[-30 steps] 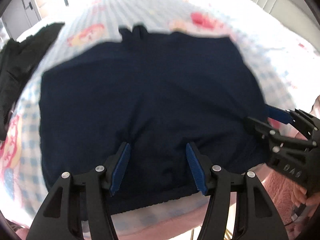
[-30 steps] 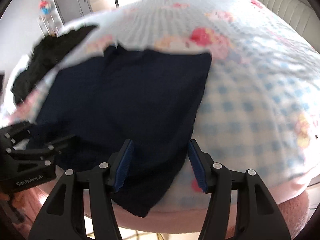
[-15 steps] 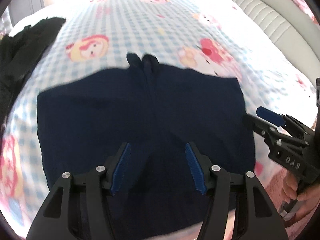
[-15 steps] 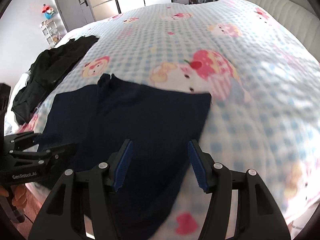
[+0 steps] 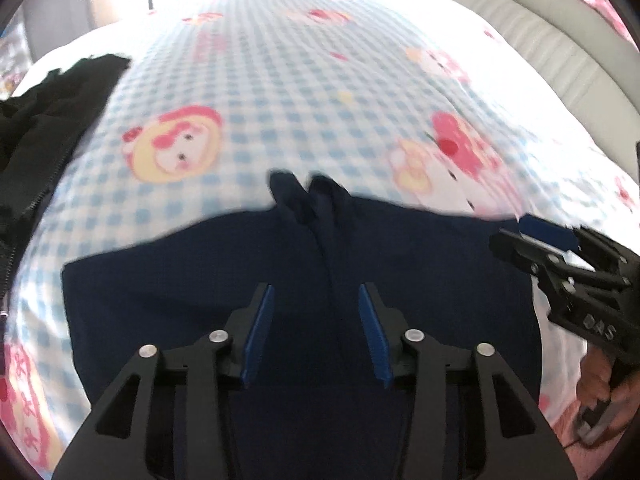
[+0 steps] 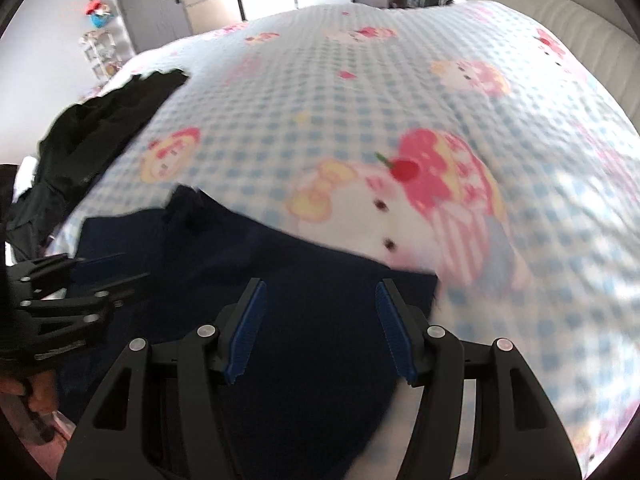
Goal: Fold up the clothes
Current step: 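Grasp the navy garment's edge with both grippers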
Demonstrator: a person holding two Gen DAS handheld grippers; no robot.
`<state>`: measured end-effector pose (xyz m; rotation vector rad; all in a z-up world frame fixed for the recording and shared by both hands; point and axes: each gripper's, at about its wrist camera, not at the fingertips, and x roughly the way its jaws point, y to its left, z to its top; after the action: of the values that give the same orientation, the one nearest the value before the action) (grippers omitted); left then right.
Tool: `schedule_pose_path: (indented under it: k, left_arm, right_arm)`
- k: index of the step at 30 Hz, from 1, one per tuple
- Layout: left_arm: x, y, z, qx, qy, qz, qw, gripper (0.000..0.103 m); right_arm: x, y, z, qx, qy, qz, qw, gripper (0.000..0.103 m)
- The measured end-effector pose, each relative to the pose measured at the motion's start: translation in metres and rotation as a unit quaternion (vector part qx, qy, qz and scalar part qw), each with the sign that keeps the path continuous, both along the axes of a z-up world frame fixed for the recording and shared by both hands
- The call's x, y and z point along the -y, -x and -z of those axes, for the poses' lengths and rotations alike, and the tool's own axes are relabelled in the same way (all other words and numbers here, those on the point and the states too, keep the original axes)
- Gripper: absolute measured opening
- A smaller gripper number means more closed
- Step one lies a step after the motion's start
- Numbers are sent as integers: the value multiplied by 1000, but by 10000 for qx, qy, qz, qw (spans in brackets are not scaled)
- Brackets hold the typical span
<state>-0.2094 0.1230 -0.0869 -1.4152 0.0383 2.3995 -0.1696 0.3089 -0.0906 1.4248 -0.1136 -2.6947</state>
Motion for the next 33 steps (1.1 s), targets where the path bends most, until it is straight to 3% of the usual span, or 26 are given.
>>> schedule_pose_path:
  k: [7,13,19,23,26,30,33]
  left_arm:
    - [11,20,-1,-135,-188,-124,9997,44]
    - [13,38,22,90,-91,-215,9997,36]
    - [22,39,34,169,-259,-158,9994,36]
    - [24,35,20,-182,-550,-132,9982,36]
    - [16,34,10,-327,-654,164,9972,36]
    - [-9,41,21,-174,-279,593,9977,35]
    - [-11,50,38,20,97,441,9990,35]
  right_arm:
    - [27,37,-12,-82,302,-538,9981,58]
    - [63,74,15,308,282,-1003,9941,57]
    - [71,95,53,678,211,-1002,9924,57]
    - [66,99,54,605,389,-908,9933,57]
    - [60,101,53,510,451,-791,9945,57]
    - [52,103,53,454,421,-590,9963,57]
    - [48,104,58,507,453,-545,9962,56]
